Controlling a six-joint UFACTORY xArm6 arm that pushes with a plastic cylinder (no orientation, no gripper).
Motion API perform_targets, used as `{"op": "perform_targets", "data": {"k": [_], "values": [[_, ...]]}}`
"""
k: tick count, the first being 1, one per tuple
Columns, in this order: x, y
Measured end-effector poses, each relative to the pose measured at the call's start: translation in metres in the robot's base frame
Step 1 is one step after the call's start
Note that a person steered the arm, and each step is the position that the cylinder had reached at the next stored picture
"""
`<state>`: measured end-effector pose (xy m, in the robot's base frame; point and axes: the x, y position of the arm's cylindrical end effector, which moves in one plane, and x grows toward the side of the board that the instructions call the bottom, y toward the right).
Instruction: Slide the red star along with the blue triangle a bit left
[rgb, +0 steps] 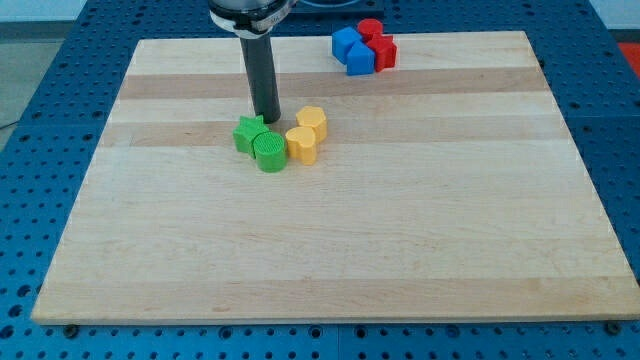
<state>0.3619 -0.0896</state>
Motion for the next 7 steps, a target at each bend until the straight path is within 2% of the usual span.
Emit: {"op": "perform_targets", "data": {"k": [2, 4, 5, 7], "values": [[0.009, -0.015], [-0.037, -0.004], [-0.039, 0.041], [-0.080, 0.201]]}}
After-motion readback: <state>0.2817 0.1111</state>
